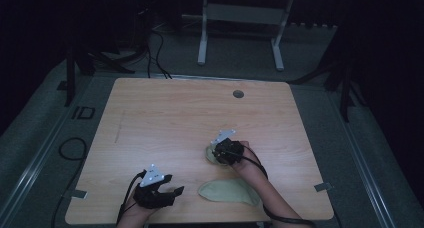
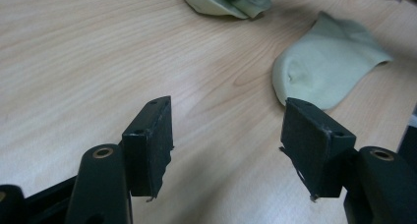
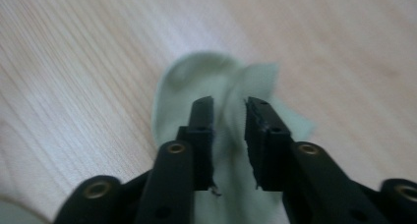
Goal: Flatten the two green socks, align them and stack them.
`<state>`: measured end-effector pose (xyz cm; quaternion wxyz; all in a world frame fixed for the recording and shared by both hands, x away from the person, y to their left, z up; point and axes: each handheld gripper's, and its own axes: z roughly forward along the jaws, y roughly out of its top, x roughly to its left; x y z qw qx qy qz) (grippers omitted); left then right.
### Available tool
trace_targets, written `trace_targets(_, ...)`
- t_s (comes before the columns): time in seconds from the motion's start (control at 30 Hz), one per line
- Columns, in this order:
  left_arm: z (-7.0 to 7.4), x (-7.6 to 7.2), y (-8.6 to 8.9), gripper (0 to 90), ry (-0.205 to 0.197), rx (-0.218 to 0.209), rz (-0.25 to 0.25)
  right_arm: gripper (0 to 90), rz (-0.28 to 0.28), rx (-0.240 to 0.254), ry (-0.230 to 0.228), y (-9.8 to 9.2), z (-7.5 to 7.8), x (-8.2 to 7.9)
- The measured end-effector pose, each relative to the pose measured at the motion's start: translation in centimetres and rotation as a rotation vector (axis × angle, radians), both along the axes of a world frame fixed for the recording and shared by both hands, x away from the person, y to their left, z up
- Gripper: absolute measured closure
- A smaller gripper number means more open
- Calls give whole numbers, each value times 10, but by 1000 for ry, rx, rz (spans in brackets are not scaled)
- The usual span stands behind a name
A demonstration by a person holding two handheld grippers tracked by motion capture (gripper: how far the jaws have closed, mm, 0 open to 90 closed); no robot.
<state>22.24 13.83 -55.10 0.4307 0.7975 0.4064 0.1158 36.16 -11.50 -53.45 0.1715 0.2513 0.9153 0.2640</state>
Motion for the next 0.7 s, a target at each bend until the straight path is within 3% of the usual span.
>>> trace_targets(0.07,3,2,-3,367,2,1,-7,699,-1,22,-1,-3,5,0)
trace_targets(0.1,11,8,-10,367,-5,-1,-9,688,-14,55,-7,-10,16,1)
trace_targets(0.27,24,28,-26,367,-14,-10,-39,677,-39,72,4,-20,26,8)
trace_targets(0.33,28,40,-34,367,-14,5,-46,666,-39,71,18,-21,26,12)
trace_targets(0.47,33,66,-50,366,4,-6,-30,645,-42,62,42,-19,21,19)
trace_targets(0.57,31,88,-63,367,24,53,-18,616,-34,54,61,-17,16,22)
trace_targets(0.7,24,112,-76,366,63,82,8,608,-43,51,72,-18,10,25)
